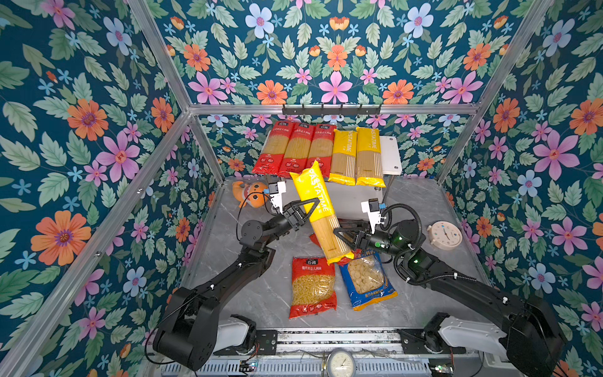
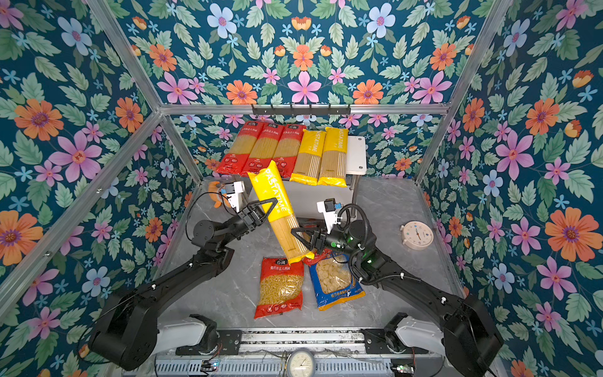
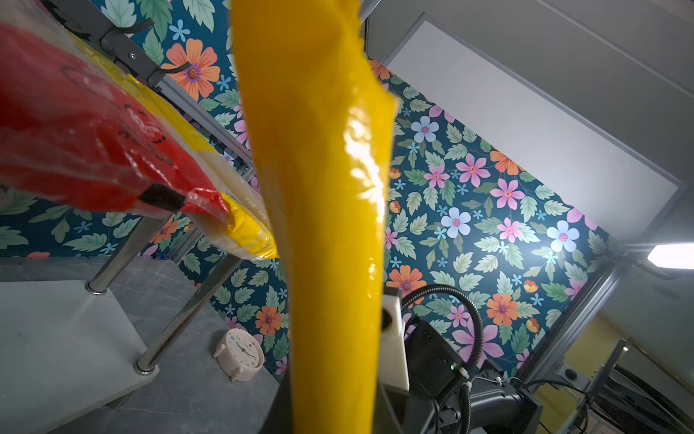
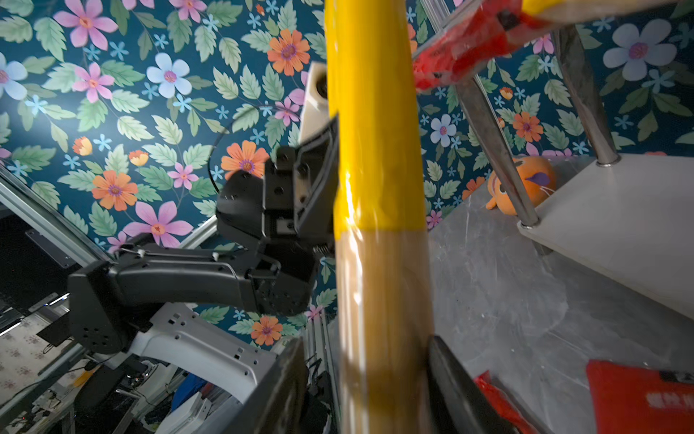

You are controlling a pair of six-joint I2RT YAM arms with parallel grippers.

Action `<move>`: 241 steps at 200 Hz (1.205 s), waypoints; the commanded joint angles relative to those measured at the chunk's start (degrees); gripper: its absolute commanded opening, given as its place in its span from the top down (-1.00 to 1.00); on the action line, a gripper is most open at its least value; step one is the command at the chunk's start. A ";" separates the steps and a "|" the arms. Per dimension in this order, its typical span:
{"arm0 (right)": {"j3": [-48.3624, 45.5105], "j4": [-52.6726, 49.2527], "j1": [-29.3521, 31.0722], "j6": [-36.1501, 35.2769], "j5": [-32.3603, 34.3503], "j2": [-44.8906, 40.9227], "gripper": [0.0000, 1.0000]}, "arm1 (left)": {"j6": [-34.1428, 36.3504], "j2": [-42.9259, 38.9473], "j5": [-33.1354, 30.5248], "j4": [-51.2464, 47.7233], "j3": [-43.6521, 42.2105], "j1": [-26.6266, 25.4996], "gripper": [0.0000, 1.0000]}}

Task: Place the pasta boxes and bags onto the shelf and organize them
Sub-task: 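Raise the pack upright toward the upper shelf with both grippers, then lift the pack onto the upper shelf with the right gripper while the left releases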

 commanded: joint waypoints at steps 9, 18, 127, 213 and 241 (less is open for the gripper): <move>-3.87 1.69 -0.05 0.28 -2.91 0.20 -0.16 | 2.67 -1.56 -3.50 -0.85 3.05 -0.12 0.84; -4.39 1.71 0.03 0.43 -3.02 0.47 -0.16 | 2.32 -1.33 -3.79 -1.30 3.85 -0.12 0.84; -4.61 16.35 0.10 7.65 2.57 1.11 0.85 | 1.17 2.07 -6.00 -2.10 8.18 -2.32 0.53; 9.05 4.31 -6.58 8.13 6.94 -1.07 1.00 | 2.31 0.94 -6.51 -5.87 8.96 -2.32 -0.31; 17.86 -13.57 -11.43 10.12 8.63 -4.02 1.00 | 4.37 -1.08 -7.06 -8.43 6.34 -2.32 -0.33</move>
